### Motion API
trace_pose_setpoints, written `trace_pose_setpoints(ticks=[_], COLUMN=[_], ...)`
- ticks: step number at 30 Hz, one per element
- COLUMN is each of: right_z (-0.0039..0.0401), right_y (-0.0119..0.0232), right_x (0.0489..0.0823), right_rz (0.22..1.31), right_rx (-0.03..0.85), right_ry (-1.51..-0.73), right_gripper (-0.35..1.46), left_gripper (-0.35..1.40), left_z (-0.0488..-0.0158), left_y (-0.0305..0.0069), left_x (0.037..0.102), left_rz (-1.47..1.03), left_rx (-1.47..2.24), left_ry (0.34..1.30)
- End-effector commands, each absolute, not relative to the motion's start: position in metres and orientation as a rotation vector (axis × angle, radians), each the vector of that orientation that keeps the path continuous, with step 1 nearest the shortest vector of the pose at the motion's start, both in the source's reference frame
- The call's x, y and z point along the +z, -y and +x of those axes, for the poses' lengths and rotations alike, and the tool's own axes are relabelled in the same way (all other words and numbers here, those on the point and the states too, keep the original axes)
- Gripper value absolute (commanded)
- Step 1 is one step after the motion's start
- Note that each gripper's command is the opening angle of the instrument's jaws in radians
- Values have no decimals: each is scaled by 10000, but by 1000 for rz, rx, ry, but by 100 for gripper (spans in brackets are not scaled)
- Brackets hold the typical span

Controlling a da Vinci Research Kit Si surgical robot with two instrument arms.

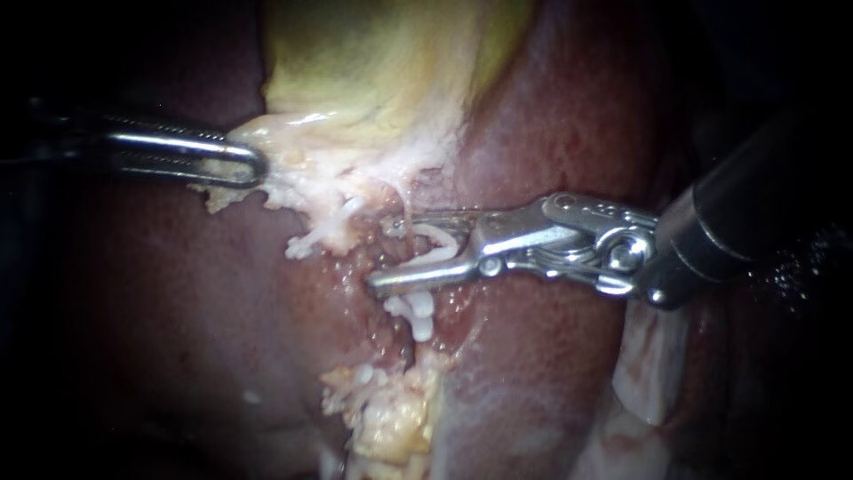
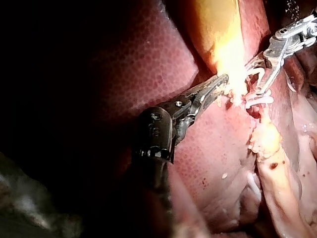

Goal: Clipping third clip right tube

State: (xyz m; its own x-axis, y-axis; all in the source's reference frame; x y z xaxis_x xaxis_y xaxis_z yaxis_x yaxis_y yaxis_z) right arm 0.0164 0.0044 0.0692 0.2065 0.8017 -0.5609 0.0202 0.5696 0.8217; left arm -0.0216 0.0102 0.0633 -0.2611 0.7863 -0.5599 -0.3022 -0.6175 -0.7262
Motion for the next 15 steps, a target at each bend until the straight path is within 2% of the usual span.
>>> trace_pose_setpoints(ticks=[1, 15], right_z=[164, 166], right_y=[-44, -43], right_x=[689, 651], right_rz=[842, 1042], right_rx=[649, 634], right_ry=[-1261, -1344], right_gripper=[50, 50], left_gripper=[-35, -35], left_z=[-216, -217], left_y=[-102, -101], left_x=[634, 635], left_rz=[-1261, -1261], left_rx=[1945, 1945], left_ry=[638, 637])
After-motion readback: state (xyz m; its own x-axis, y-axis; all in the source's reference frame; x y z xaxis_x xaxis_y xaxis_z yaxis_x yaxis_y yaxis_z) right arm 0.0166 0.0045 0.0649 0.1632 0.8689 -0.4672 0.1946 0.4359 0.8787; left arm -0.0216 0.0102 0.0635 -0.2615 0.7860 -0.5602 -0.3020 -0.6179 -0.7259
